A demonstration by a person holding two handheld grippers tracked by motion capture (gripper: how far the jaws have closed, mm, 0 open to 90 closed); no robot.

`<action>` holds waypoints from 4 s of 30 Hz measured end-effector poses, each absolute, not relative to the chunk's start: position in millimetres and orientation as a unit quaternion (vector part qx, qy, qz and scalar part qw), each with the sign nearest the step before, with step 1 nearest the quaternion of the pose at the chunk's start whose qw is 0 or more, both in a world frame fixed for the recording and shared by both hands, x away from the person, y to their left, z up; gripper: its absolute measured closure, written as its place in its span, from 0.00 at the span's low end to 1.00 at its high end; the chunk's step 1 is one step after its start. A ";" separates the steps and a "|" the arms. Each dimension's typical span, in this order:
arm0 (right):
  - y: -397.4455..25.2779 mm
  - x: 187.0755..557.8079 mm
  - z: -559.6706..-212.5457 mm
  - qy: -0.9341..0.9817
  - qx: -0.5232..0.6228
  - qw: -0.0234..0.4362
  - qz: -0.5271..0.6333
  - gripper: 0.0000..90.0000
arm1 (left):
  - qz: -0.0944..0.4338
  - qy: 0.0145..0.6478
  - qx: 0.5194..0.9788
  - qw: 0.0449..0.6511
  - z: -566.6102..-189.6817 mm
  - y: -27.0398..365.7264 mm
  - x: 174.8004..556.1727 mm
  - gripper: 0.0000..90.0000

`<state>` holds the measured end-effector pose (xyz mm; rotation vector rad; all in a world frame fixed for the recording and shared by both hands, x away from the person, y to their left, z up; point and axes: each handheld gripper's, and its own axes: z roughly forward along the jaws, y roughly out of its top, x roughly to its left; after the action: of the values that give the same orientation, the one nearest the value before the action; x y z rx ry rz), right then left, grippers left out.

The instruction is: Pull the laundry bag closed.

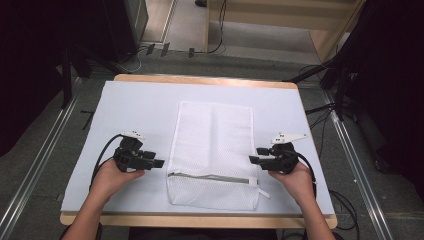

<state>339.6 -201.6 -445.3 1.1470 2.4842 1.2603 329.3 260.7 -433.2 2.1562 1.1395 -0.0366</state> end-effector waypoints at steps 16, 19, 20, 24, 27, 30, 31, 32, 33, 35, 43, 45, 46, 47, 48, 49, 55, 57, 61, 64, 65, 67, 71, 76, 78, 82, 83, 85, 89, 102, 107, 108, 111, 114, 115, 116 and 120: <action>-194.3 331.6 -443.7 0.822 0.379 0.059 0.422 0.60 | -0.024 0.424 0.835 0.351 -429.7 254.4 331.7 0.67; -192.4 329.1 -441.9 0.821 0.379 0.059 0.424 0.61 | -0.029 0.423 0.833 0.355 -427.6 253.0 331.9 0.74; -192.3 328.6 -441.6 0.820 0.379 0.059 0.425 0.62 | -0.032 0.422 0.833 0.356 -427.2 252.7 332.1 0.75; -192.0 326.8 -440.1 0.820 0.377 0.063 0.426 0.63 | -0.035 0.424 0.833 0.353 -426.3 250.9 332.5 0.76; -191.6 325.5 -439.7 0.821 0.374 0.068 0.426 0.63 | -0.037 0.425 0.832 0.354 -426.5 251.1 333.1 0.77; -188.9 324.1 -439.5 0.822 0.375 0.065 0.424 0.63 | -0.039 0.427 0.831 0.354 -427.1 251.1 333.6 0.76; -188.2 324.0 -439.5 0.822 0.374 0.063 0.424 0.63 | -0.038 0.428 0.832 0.350 -427.0 251.2 333.8 0.76; -186.9 323.4 -439.4 0.822 0.376 0.061 0.424 0.63 | -0.041 0.428 0.831 0.352 -427.4 251.4 334.0 0.75; -185.7 323.0 -439.3 0.824 0.372 0.061 0.424 0.63 | -0.041 0.428 0.831 0.352 -427.4 251.4 334.0 0.75; -182.5 322.1 -438.9 0.824 0.370 0.060 0.424 0.63 | -0.045 0.431 0.831 0.350 -427.9 252.0 334.4 0.74; -170.9 317.8 -436.8 0.827 0.365 0.053 0.423 0.64 | -0.057 0.439 0.824 0.354 -429.1 253.3 330.6 0.75; -168.2 317.2 -436.7 0.828 0.363 0.050 0.425 0.64 | -0.067 0.446 0.817 0.360 -429.2 253.4 330.4 0.76; -166.9 316.8 -436.6 0.829 0.361 0.048 0.425 0.64 | -0.065 0.441 0.820 0.359 -429.5 253.4 330.1 0.78; -165.6 316.4 -436.4 0.830 0.359 0.050 0.424 0.64 | -0.060 0.437 0.824 0.356 -429.5 253.0 329.6 0.80; -164.2 316.1 -436.2 0.831 0.358 0.052 0.423 0.64 | -0.060 0.436 0.824 0.357 -430.1 252.8 329.3 0.81; -162.7 315.8 -435.8 0.831 0.355 0.052 0.424 0.64 | -0.059 0.434 0.826 0.356 -430.3 252.7 329.1 0.81; -155.2 314.7 -435.5 0.837 0.345 0.056 0.421 0.61 | -0.052 0.434 0.827 0.353 -429.9 252.9 327.8 0.81; -154.0 314.3 -435.4 0.837 0.347 0.056 0.419 0.60 | -0.053 0.434 0.828 0.351 -430.1 253.2 327.7 0.80; -148.1 314.3 -435.3 0.839 0.341 0.053 0.421 0.61 | -0.051 0.438 0.830 0.341 -431.7 254.4 328.2 0.77; -146.3 314.6 -434.8 0.840 0.339 0.053 0.420 0.62 | -0.049 0.435 0.831 0.342 -431.7 254.9 327.3 0.77; -143.6 314.0 -434.5 0.839 0.342 0.049 0.420 0.63 | -0.048 0.437 0.829 0.344 -431.1 254.6 326.5 0.76; -141.4 314.2 -434.8 0.841 0.336 0.050 0.421 0.64 | -0.048 0.437 0.829 0.346 -430.8 254.7 326.1 0.76; -135.3 313.4 -435.2 0.844 0.331 0.048 0.420 0.64 | -0.051 0.438 0.827 0.348 -431.3 255.0 324.8 0.75; -127.7 314.0 -435.3 0.846 0.325 0.047 0.419 0.64 | -0.051 0.443 0.825 0.348 -431.1 256.9 323.3 0.75; -124.7 314.1 -435.1 0.845 0.324 0.046 0.422 0.65 | -0.050 0.444 0.823 0.352 -430.6 257.3 322.1 0.76; -120.4 315.3 -434.3 0.843 0.325 0.039 0.426 0.68 | -0.055 0.444 0.820 0.357 -430.1 257.9 320.5 0.83; -118.8 315.2 -434.0 0.842 0.327 0.039 0.427 0.68 | -0.055 0.443 0.819 0.360 -429.8 257.8 319.7 0.86; -116.3 315.9 -433.7 0.842 0.326 0.035 0.429 0.70 | -0.056 0.440 0.821 0.360 -429.1 257.9 318.5 0.89; -110.5 316.2 -433.7 0.844 0.321 0.032 0.428 0.70 | -0.057 0.439 0.821 0.361 -429.6 257.0 316.5 0.94; -91.0 317.0 -432.2 0.851 0.306 0.021 0.426 0.73 | -0.055 0.441 0.817 0.367 -431.0 257.3 311.4 0.95; -83.4 317.9 -432.0 0.853 0.300 0.016 0.426 0.74 | -0.055 0.443 0.814 0.372 -431.6 257.6 309.9 0.97; -82.2 318.3 -432.1 0.854 0.298 0.016 0.426 0.75 | -0.056 0.444 0.814 0.371 -431.7 257.4 309.7 0.98; -76.7 318.9 -431.8 0.856 0.292 0.016 0.426 0.76 | -0.055 0.442 0.815 0.371 -432.1 256.5 308.7 0.99; -72.9 319.2 -431.8 0.858 0.287 0.014 0.425 0.76 | -0.057 0.442 0.816 0.368 -432.2 255.8 308.2 1.00; -70.2 319.3 -432.1 0.859 0.285 0.014 0.424 0.77 | -0.058 0.442 0.816 0.369 -432.1 255.7 308.2 1.00; -66.5 319.7 -432.3 0.861 0.282 0.013 0.424 0.78 | -0.067 0.445 0.811 0.373 -431.9 255.4 307.9 1.00; -59.9 320.5 -432.3 0.863 0.275 0.009 0.423 0.79 | -0.063 0.443 0.814 0.370 -432.4 254.8 307.3 1.00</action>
<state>320.5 -59.9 -432.3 0.8604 2.6955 1.3222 307.3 254.8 -432.4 2.0896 1.1373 -0.1611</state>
